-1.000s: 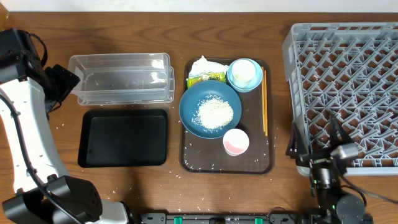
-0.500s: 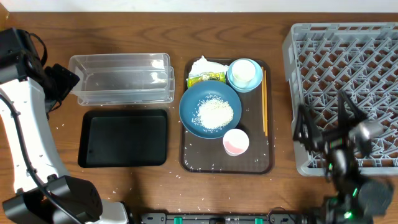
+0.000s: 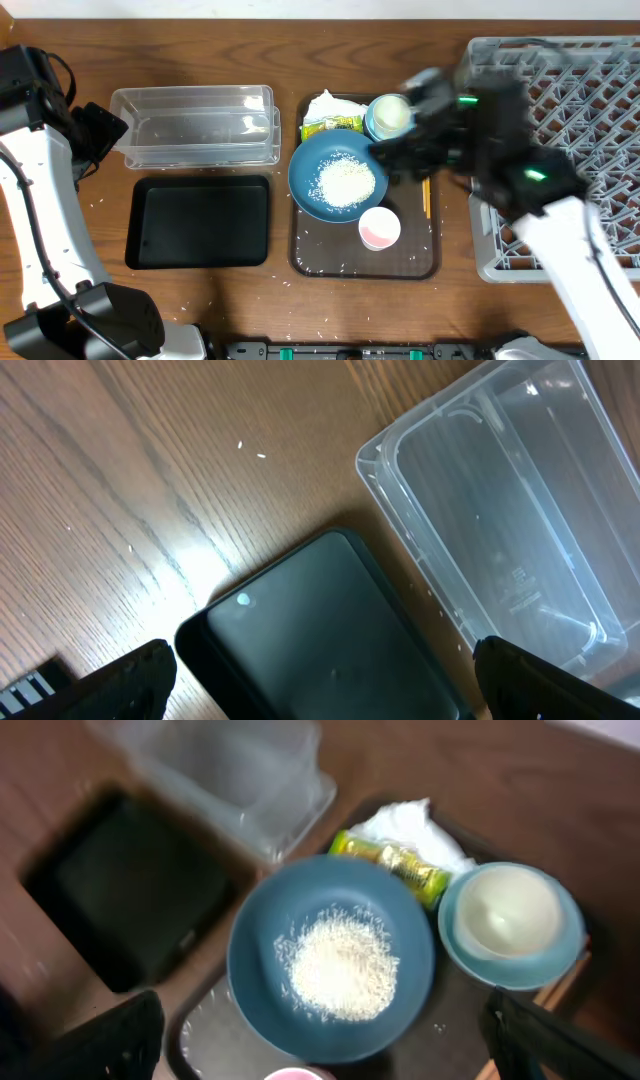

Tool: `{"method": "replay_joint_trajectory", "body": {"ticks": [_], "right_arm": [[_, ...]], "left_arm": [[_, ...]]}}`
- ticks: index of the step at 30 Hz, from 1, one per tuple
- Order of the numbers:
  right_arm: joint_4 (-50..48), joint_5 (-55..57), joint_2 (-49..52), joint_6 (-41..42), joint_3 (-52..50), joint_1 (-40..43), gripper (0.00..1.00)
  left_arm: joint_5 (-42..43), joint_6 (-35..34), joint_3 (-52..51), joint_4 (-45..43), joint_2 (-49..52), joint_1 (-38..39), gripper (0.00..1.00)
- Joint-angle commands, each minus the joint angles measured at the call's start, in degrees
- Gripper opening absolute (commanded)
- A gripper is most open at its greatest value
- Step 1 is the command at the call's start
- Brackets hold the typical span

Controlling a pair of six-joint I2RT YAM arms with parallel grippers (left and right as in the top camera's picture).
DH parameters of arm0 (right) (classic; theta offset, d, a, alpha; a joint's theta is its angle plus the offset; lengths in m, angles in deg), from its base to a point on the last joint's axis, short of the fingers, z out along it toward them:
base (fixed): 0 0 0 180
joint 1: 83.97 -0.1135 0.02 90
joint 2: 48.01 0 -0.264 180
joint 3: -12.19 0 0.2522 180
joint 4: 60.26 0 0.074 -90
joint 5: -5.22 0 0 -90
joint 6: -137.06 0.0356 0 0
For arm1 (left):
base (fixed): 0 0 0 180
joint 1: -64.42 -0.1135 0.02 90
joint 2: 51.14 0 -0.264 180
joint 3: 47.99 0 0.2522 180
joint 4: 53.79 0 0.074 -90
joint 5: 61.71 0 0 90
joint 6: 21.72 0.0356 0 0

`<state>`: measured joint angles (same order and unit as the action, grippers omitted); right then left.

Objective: Sort waste into correct bins and load items into the dishwasher rack
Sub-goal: 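Reach the right gripper down to the pink cup beside the plate, then grasp the pink cup with the right gripper and lift it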

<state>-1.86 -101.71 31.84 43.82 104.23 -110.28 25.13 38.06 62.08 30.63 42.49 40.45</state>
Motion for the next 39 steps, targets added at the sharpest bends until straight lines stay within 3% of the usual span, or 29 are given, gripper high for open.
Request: {"method": "replay_joint_trajectory", "body": {"ticks": [1, 12, 24, 26, 30, 33, 39], "right_arm": [[1.16, 13.14, 4.17, -3.26, 2.58, -6.71, 0.99], [13.62, 11.10, 14.34, -7.98, 2.56, -15.30, 0.99], [21.99, 10.80, 14.99, 10.58, 2.32, -16.96, 0.99], [21.57, 10.43, 14.99, 14.12, 2.01, -16.96, 0.91], [21.11, 10.43, 14.99, 19.52, 0.48, -17.31, 0.86], [20.92, 10.45, 14.99, 20.63, -1.14, -17.68, 0.72], [15.39, 10.93, 14.99, 21.70, -7.26, -17.97, 0.62]], "left_arm": [[-0.33, -0.52, 0.90, 0.26, -0.79, -0.20, 0.98], [-0.33, -0.52, 0.90, 0.26, -0.79, -0.20, 0.98], [-0.33, -0.52, 0.90, 0.26, -0.79, -0.20, 0.98], [-0.33, -0.52, 0.90, 0.26, -0.79, -0.20, 0.98], [-0.33, -0.52, 0.90, 0.26, -0.79, -0.20, 0.98], [-0.33, -0.52, 0.90, 0.26, -0.79, -0.20, 0.98], [-0.33, -0.52, 0.90, 0.26, -0.79, -0.20, 0.98]]}}
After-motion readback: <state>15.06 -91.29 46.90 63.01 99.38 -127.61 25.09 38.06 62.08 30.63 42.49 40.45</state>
